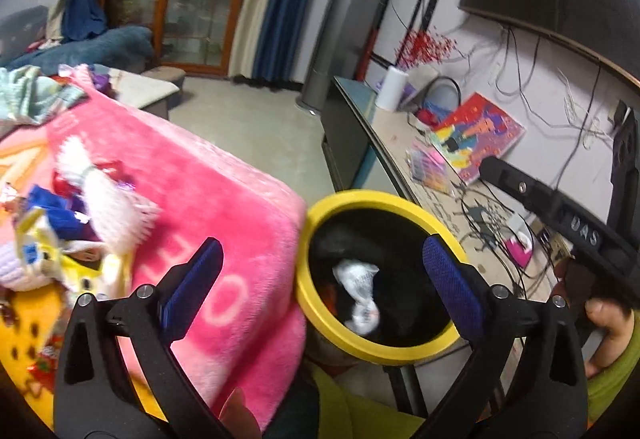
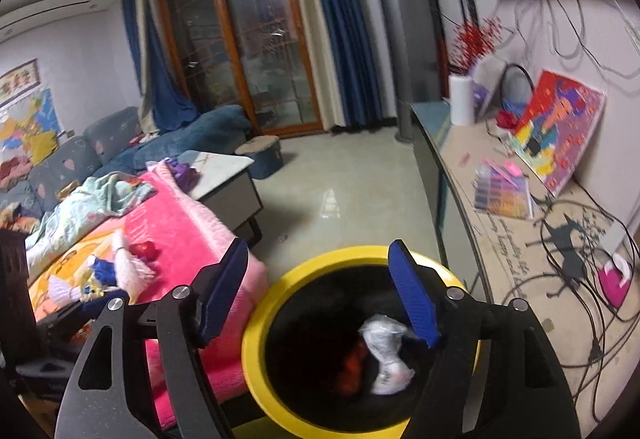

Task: Collect trash
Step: 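Move both open tools back over the trash pile on the blanket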

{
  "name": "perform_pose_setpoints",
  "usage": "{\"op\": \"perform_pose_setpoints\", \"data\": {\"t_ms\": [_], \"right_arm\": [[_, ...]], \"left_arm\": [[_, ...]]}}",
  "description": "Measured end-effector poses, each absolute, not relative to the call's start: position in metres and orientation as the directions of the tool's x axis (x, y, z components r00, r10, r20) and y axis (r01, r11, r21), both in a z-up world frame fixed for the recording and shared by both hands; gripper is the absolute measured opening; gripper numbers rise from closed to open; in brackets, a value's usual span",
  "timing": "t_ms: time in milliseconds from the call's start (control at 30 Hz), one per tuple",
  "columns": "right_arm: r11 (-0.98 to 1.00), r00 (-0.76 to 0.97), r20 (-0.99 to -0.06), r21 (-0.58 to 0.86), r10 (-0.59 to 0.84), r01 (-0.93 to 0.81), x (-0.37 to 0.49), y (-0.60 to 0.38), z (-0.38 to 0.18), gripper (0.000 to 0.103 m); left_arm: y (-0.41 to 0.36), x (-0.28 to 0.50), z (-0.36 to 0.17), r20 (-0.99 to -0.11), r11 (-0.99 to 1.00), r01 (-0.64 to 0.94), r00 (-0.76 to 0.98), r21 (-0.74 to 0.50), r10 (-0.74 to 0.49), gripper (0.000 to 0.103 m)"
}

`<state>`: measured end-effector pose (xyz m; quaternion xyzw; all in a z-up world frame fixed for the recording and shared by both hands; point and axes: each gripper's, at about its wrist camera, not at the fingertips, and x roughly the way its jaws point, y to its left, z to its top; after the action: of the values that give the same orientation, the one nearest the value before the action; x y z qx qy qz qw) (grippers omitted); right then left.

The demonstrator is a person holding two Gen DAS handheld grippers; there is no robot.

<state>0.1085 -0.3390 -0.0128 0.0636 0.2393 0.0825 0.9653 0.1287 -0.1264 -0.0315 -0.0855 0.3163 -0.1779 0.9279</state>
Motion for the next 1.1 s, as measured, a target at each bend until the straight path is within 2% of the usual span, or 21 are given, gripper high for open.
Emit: {"op": "perform_pose_setpoints", "data": {"t_ms": [167, 367, 567, 1100], "right_arm": [[0.973, 0.876, -0.422, 0.106, 0.233, -0.208, 0.098, -0.312, -0.007, 0.077], [0.955, 0.863, -0.416, 0.048, 0.287, -0.294, 0.086, -0.278, -0.006, 0.078], [0.952, 0.876, -0.387, 0.013, 0.287, -0.306, 0.076, -0.26, -0.006, 0.078], [0.914, 0.838, -0.4, -0.004, 0.371, -0.407, 0.066, -0.217, -0.007, 0.081]], "left_arm": [[-0.11, 0.12, -0.022, -0.521, 0.933, 0.241, 0.779, -0.267, -0.35, 0.092], [-0.092, 0.111, -0.015, -0.497, 0.943, 0.204, 0.81, -0.261, -0.312, 0.092], [-0.069, 0.103, -0.01, -0.477, 0.949, 0.158, 0.834, -0.272, -0.276, 0.092], [-0.002, 0.087, -0.004, -0.446, 0.947, 0.034, 0.876, -0.318, -0.182, 0.092]]}}
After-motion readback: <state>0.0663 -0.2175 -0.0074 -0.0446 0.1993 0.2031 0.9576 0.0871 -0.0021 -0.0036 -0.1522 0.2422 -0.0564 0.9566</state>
